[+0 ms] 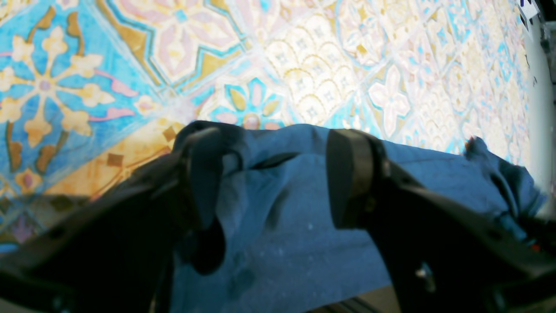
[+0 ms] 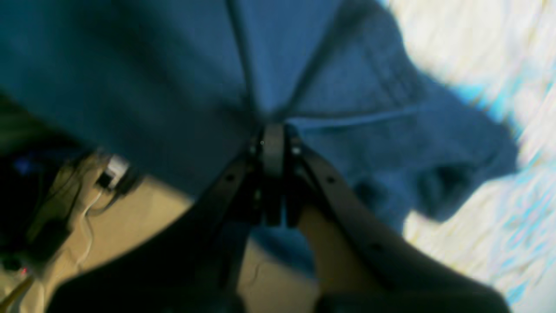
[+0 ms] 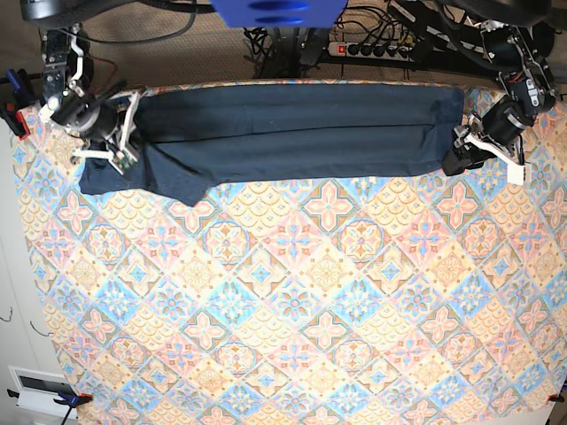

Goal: Layout the t-shirt on the table in an organized manner, then fold the t-shirt properly
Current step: 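Grasp the shirt hem with the right gripper and fold it over, then hold the strip end with the left gripper and fold it toward the middle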

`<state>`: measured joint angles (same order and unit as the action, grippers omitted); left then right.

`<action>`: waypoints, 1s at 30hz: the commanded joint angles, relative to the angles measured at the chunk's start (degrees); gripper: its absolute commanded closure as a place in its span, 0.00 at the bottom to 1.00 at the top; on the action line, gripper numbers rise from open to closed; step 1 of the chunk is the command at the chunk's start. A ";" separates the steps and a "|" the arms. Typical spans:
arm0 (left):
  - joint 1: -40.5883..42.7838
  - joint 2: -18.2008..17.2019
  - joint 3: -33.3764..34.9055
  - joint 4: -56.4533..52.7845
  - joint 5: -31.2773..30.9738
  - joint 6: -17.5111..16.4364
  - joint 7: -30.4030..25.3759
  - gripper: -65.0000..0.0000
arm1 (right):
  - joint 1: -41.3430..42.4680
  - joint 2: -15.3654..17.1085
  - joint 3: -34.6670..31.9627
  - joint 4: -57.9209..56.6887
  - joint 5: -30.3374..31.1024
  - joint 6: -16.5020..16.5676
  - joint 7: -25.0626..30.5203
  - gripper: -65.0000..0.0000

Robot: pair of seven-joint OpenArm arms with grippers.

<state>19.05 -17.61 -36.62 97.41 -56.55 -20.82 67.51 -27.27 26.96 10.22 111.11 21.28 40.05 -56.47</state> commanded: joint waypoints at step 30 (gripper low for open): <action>-2.83 -10.22 7.21 -5.85 -0.90 -0.24 6.12 0.37 | -1.44 2.09 11.36 1.55 0.57 -0.05 0.51 0.64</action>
<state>16.36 -26.59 -28.91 90.63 -56.60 -20.86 74.35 -28.86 27.83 21.02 111.85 21.43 40.25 -56.80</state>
